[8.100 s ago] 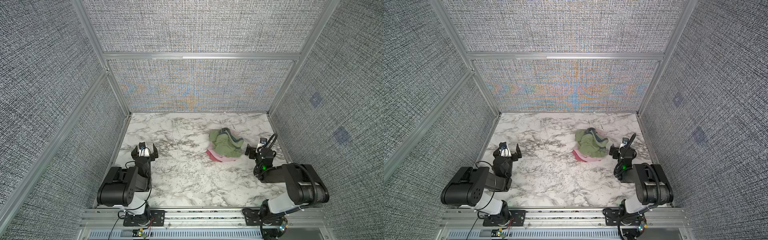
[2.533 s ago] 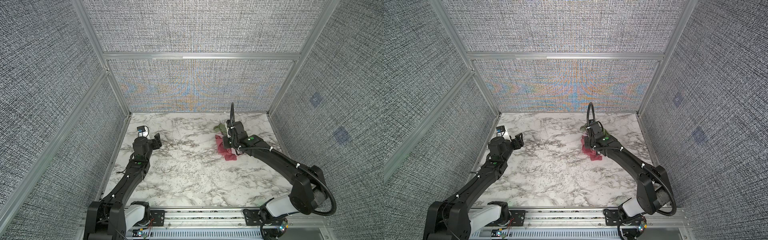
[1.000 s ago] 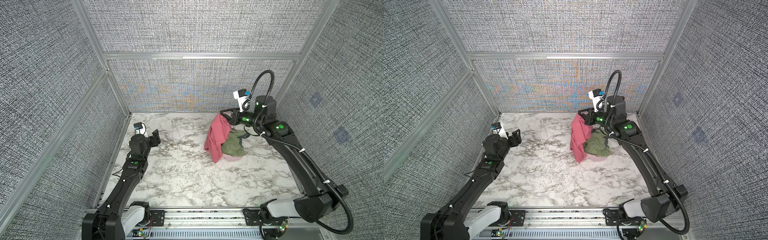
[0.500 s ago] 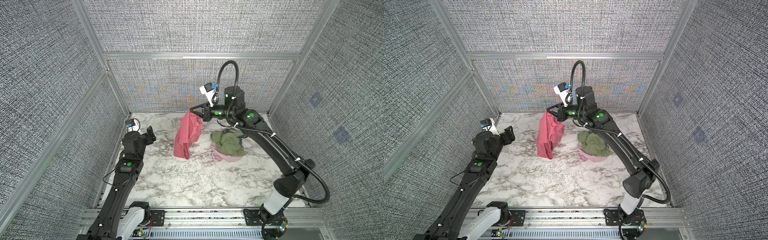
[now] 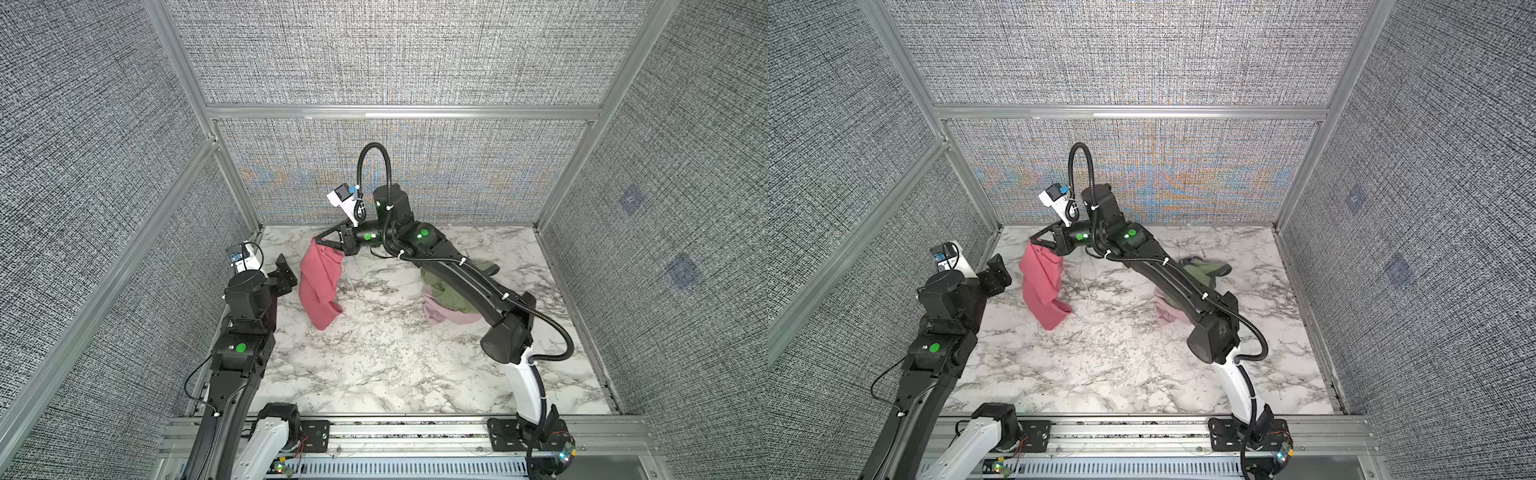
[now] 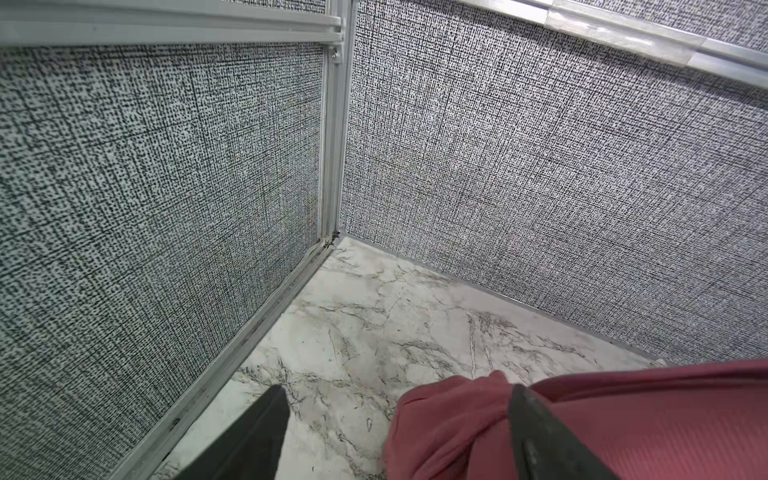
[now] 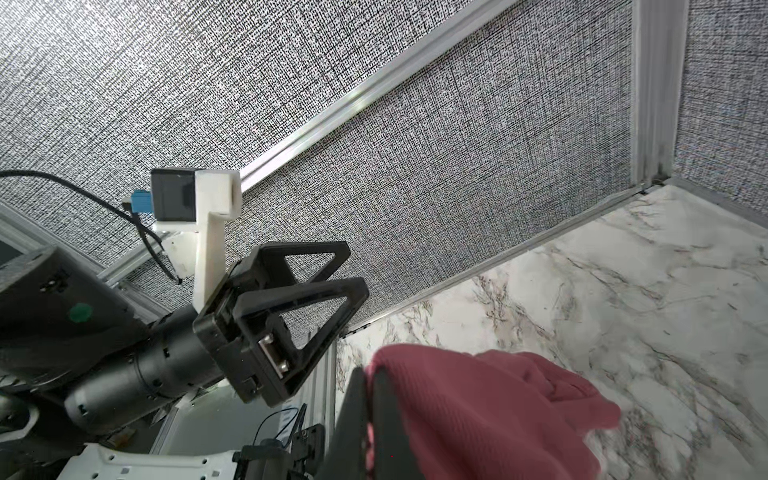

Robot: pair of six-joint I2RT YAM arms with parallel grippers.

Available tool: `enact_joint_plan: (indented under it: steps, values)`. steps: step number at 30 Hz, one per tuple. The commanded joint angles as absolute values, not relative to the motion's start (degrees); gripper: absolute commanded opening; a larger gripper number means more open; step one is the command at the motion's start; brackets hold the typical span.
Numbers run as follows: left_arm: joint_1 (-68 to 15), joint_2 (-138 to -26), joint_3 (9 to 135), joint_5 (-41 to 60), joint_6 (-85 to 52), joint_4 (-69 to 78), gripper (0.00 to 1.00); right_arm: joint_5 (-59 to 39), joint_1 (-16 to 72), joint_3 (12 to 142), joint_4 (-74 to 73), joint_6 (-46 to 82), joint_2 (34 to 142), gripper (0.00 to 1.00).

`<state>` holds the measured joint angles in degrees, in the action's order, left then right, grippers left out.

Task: Pick out a specific cloth from the pile
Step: 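Carry the magenta cloth toward the left gripper while the left gripper grasps it, then release the cloth from the right gripper while the left gripper lowers it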

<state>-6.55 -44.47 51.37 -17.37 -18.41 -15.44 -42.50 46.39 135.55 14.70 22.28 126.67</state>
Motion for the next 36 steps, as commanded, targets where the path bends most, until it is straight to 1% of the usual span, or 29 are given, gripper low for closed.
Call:
enact_joint_plan:
  steps: [1, 2, 3, 4, 5, 6, 8, 10, 11, 14, 20, 23, 27, 30, 36]
  values:
    - [-6.4, -44.6, 51.2, -18.1, -17.2, -16.1, 0.85, -43.8, 45.9, 133.3, 10.4, 24.9, 127.0, 0.0]
    - [-6.4, -44.9, 50.9, -17.7, -17.1, -15.8, 0.84, -43.3, 45.6, 131.1, 9.5, 25.3, 126.7, 0.0]
    - [-6.4, -45.1, 50.7, -17.2, -17.0, -15.4, 0.85, -42.3, 45.1, 128.3, 8.3, 25.7, 126.4, 0.09]
    - [-6.4, -45.3, 50.4, -16.6, -16.8, -14.8, 0.85, -41.2, 44.5, 125.7, 7.1, 26.3, 125.9, 0.14]
    - [-6.4, -45.7, 49.7, -15.4, -16.4, -14.1, 0.86, -40.5, 43.6, 122.1, 5.1, 27.3, 125.4, 0.16]
    - [-6.3, -46.3, 49.4, -14.2, -16.1, -13.5, 0.86, -40.1, 42.5, 118.6, 2.9, 28.4, 125.0, 0.22]
    - [-6.4, -47.5, 48.7, -12.3, -16.4, -13.0, 0.86, -39.4, 40.4, 112.5, -0.9, 30.4, 124.2, 0.41]
    - [-6.4, -48.6, 47.6, -10.6, -16.8, -12.6, 0.86, -38.3, 38.3, 107.2, -4.0, 31.8, 123.3, 0.52]
    - [-6.4, -49.3, 46.9, -10.2, -17.3, -12.6, 0.86, -37.3, 37.2, 104.8, -4.7, 32.1, 122.7, 0.54]
    - [-6.4, -50.8, 44.9, -8.3, -18.5, -13.4, 0.85, -35.0, 35.0, 99.8, -4.8, 30.7, 120.3, 0.55]
    - [-6.4, -54.5, 41.7, -2.3, -22.7, -20.5, 0.78, -32.5, 32.9, 92.1, -5.9, 28.6, 115.2, 0.56]
    - [-6.6, -55.1, 40.7, -0.8, -24.7, -25.8, 0.74, -34.5, 31.3, 88.1, -10.6, 31.4, 114.0, 0.56]
    - [-6.7, -55.8, 40.3, 0.5, -25.9, -33.1, 0.7, -37.7, 28.6, 81.8, -21.2, 37.6, 112.5, 0.56]
    - [-7.1, -56.5, 40.3, 2.2, -27.9, -37.5, 0.68, -39.3, 27.2, 79.3, -25.2, 39.8, 111.9, 0.56]
    - [-7.8, -59.5, 40.8, 6.0, -31.3, -43.0, 0.68, -40.9, 26.1, 76.7, -28.5, 40.9, 110.7, 0.56]
